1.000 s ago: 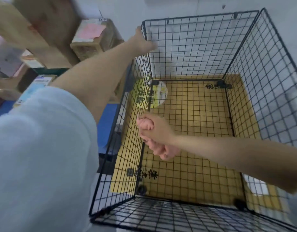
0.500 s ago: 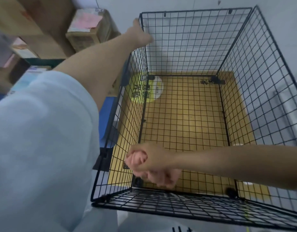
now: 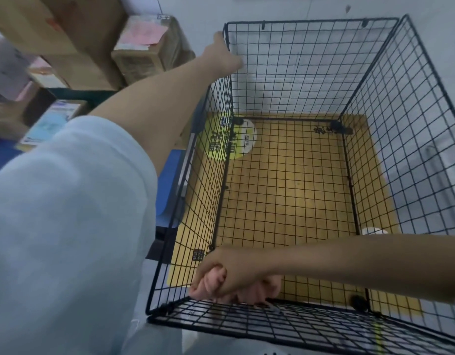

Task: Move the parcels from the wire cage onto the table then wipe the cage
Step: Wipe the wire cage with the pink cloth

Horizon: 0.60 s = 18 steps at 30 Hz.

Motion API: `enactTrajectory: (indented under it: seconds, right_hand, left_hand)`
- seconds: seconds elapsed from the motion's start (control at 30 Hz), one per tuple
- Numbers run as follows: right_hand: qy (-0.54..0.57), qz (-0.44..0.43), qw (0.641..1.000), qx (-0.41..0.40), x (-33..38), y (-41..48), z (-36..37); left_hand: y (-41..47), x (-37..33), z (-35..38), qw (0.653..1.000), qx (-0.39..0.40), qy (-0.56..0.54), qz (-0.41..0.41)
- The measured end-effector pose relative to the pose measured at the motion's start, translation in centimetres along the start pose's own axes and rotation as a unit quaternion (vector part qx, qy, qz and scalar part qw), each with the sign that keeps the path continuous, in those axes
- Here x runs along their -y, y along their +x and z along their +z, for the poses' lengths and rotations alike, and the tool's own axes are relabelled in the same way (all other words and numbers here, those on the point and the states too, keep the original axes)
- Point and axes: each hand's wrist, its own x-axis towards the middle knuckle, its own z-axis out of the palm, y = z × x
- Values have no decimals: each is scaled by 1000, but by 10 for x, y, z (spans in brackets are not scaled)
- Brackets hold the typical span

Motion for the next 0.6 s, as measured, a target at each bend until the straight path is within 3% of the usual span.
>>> enactTrajectory:
  seconds: [0.27, 0.4, 0.6]
  right_hand:
    - [18, 3, 1000, 22, -6, 0, -22]
    - [120, 75, 990, -26, -14, -3, -50]
    - [142, 95, 977, -126, -23, 7, -109]
  left_hand:
    - [-3, -2, 0, 1000, 10, -10, -15]
    - [-2, -3, -1, 999, 16, -44, -24]
    - [-6, -6, 1, 998, 11, -59, -23]
